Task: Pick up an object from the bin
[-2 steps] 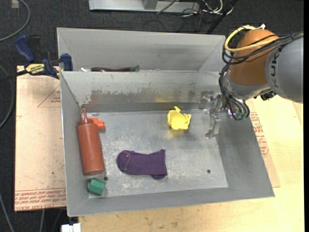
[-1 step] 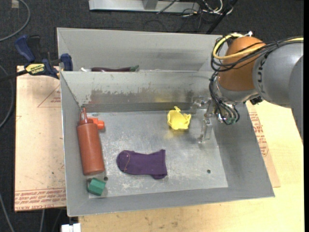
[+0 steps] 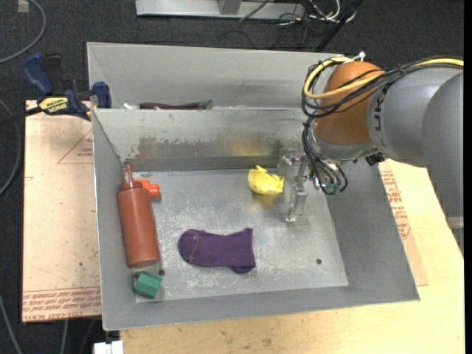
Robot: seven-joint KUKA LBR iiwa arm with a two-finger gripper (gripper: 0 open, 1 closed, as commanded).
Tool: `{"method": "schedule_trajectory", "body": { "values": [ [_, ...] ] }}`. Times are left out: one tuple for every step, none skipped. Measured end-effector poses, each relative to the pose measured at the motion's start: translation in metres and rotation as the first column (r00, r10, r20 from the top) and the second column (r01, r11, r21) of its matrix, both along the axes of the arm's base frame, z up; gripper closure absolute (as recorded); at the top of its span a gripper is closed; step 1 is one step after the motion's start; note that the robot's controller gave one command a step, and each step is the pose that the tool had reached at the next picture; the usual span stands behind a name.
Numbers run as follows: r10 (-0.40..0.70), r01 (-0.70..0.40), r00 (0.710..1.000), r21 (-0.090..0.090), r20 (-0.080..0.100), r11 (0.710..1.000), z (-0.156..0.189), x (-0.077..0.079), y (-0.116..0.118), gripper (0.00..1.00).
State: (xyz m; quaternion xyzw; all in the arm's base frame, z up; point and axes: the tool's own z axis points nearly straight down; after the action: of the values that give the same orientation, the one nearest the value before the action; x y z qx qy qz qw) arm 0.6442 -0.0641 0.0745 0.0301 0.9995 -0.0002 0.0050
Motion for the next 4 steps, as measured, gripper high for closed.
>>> {"method": "schedule_trajectory", "body": {
  "values": [
    [0.004, -0.004, 1.000, 0.004, -0.010, 1.000, -0.004, -0.006, 0.033, 0.00],
    [-0.120, 0.120, 0.993, 0.003, 0.002, 0.993, 0.000, 0.008, 0.041, 0.00],
    [-0.040, 0.040, 0.999, 0.003, -0.006, 0.999, -0.003, 0.010, 0.081, 0.00],
    [-0.073, 0.073, 0.997, 0.002, 0.004, 0.997, -0.004, -0.018, 0.069, 1.00]
  ]
}}
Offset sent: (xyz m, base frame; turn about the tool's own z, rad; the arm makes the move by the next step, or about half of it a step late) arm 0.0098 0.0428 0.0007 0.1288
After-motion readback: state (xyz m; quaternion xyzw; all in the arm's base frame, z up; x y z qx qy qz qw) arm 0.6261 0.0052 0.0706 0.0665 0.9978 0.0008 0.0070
